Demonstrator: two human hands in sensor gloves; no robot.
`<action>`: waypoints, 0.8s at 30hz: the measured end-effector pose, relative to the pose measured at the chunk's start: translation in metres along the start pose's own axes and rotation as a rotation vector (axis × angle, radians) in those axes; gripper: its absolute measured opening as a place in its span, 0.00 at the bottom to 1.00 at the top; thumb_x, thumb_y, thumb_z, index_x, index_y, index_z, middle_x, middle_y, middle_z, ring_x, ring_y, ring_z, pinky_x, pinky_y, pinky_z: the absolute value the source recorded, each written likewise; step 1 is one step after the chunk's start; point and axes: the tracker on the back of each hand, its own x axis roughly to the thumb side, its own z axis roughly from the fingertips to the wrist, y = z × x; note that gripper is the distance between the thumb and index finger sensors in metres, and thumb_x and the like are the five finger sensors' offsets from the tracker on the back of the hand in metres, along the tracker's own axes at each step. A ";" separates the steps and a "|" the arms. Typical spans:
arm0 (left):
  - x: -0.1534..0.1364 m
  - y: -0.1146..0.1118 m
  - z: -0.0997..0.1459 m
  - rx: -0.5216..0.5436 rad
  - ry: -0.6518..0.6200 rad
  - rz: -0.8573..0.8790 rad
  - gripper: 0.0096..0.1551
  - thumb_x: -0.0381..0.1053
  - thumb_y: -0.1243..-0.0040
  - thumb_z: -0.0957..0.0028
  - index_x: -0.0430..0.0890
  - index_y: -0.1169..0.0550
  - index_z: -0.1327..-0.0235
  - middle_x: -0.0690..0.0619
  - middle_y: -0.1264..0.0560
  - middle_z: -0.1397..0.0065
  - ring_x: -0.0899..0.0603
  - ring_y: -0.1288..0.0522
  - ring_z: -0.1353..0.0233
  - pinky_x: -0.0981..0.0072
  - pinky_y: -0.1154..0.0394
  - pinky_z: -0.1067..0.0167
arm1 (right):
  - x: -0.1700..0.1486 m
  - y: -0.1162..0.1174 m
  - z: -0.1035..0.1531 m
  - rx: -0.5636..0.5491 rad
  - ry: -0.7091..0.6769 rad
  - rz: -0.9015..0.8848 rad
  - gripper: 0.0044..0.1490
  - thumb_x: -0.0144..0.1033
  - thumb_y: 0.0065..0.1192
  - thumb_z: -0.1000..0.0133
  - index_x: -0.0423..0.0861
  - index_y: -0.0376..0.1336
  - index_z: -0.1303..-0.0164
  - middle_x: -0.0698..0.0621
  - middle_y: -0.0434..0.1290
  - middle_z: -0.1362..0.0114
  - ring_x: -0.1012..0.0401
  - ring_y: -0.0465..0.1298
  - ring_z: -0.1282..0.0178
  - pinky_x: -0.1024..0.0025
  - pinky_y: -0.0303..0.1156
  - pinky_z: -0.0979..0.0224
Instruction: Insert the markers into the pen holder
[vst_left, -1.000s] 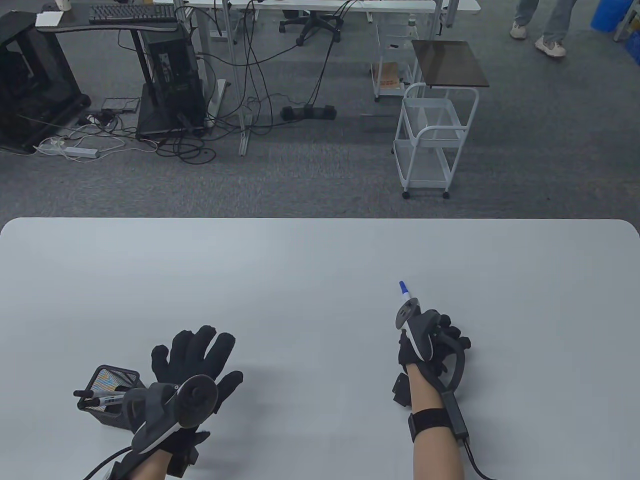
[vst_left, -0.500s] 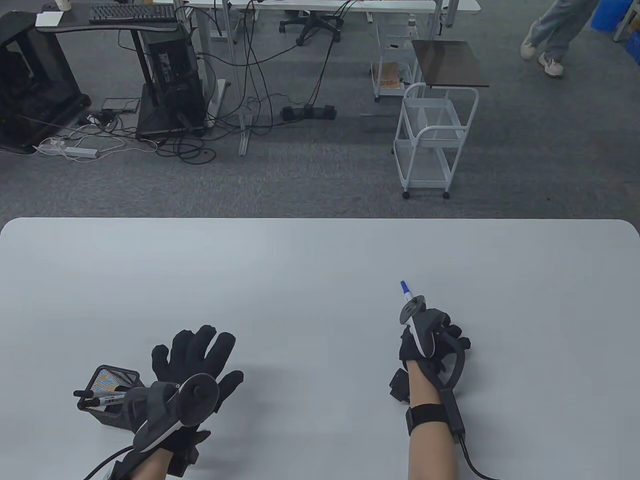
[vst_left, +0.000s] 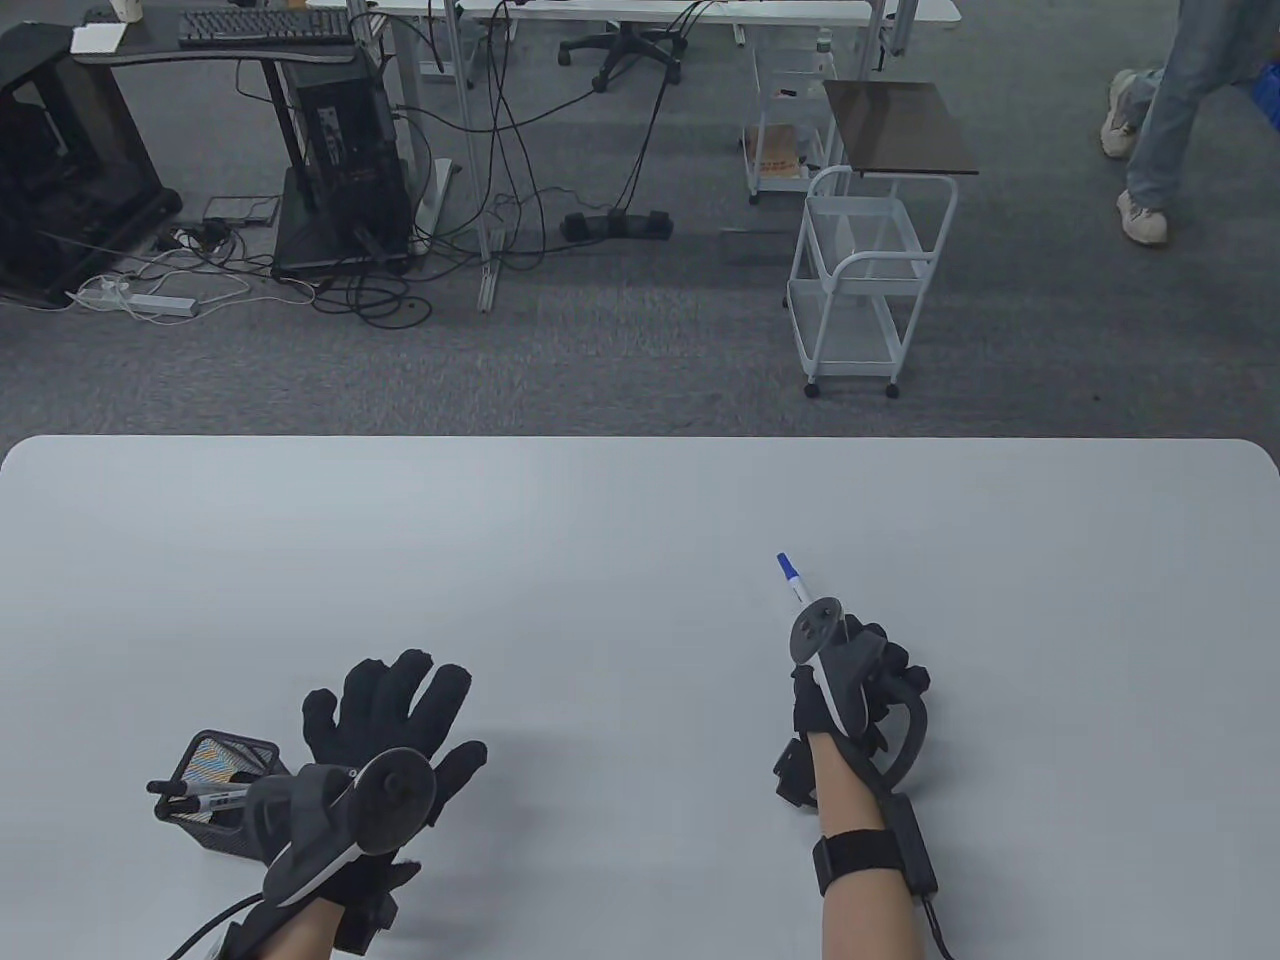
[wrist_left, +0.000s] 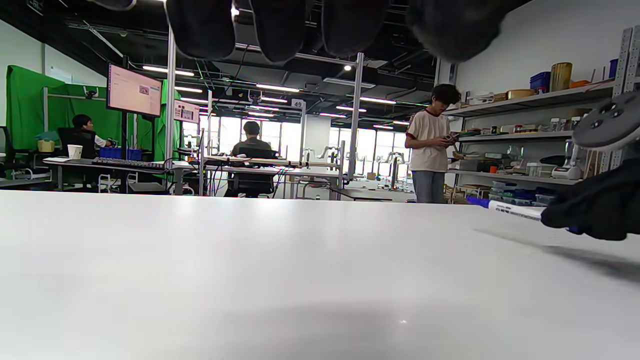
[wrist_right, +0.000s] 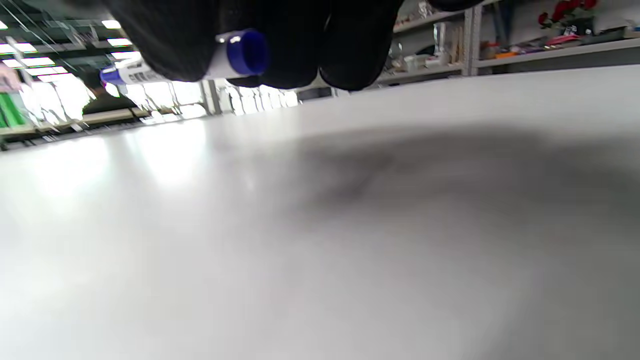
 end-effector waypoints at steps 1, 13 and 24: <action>0.000 0.000 0.000 0.002 0.000 -0.001 0.42 0.71 0.50 0.40 0.63 0.42 0.12 0.50 0.46 0.05 0.27 0.46 0.08 0.21 0.52 0.20 | 0.003 -0.005 0.005 -0.020 -0.027 -0.017 0.30 0.52 0.56 0.33 0.50 0.59 0.24 0.49 0.67 0.23 0.46 0.66 0.17 0.31 0.48 0.21; -0.003 0.013 0.006 0.052 -0.012 0.039 0.42 0.71 0.50 0.40 0.64 0.42 0.12 0.50 0.46 0.05 0.27 0.46 0.08 0.21 0.52 0.20 | 0.043 -0.080 0.102 -0.124 -0.457 -0.379 0.30 0.49 0.61 0.35 0.47 0.62 0.26 0.45 0.69 0.25 0.41 0.67 0.20 0.27 0.49 0.25; -0.018 0.035 0.014 0.153 0.010 0.138 0.42 0.71 0.50 0.40 0.64 0.43 0.11 0.50 0.45 0.06 0.28 0.44 0.08 0.22 0.51 0.20 | 0.057 -0.098 0.171 0.046 -0.818 -0.596 0.30 0.48 0.63 0.35 0.47 0.64 0.26 0.44 0.70 0.25 0.40 0.67 0.20 0.26 0.49 0.27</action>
